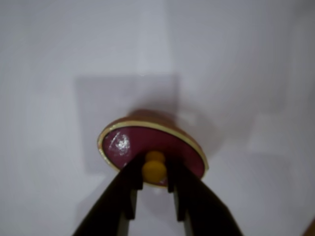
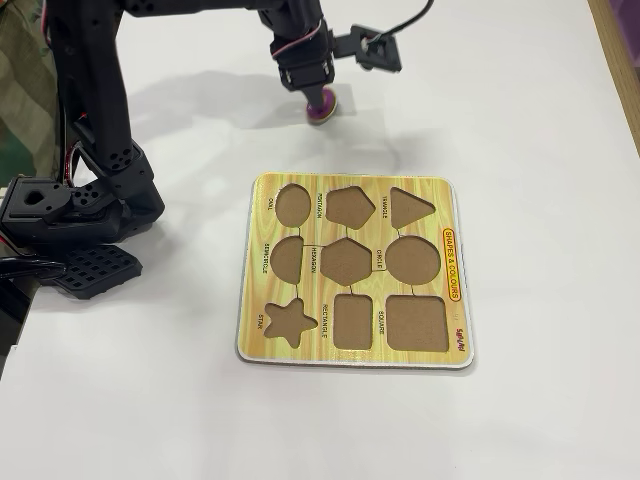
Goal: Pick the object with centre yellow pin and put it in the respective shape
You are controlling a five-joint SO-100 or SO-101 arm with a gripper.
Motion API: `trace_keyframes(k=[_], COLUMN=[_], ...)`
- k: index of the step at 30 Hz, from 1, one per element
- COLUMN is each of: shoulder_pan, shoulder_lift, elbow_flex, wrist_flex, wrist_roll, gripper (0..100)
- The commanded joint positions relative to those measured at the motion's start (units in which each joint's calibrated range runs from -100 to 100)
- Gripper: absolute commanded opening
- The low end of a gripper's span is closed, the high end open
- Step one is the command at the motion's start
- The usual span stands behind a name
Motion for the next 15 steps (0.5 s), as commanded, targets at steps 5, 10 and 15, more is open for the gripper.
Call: trace_keyframes(k=[5, 10, 15], shoulder_pan=[4.56, 8.37, 11.01], shoulder_lift=[-11.40, -16.75, -21.61], elbow_flex=[7.10, 12.05, 17.09], wrist_flex=[0.23, 0.23, 0.23], wrist_roll=[-0.22, -0.22, -0.22], gripper=[1, 1, 1])
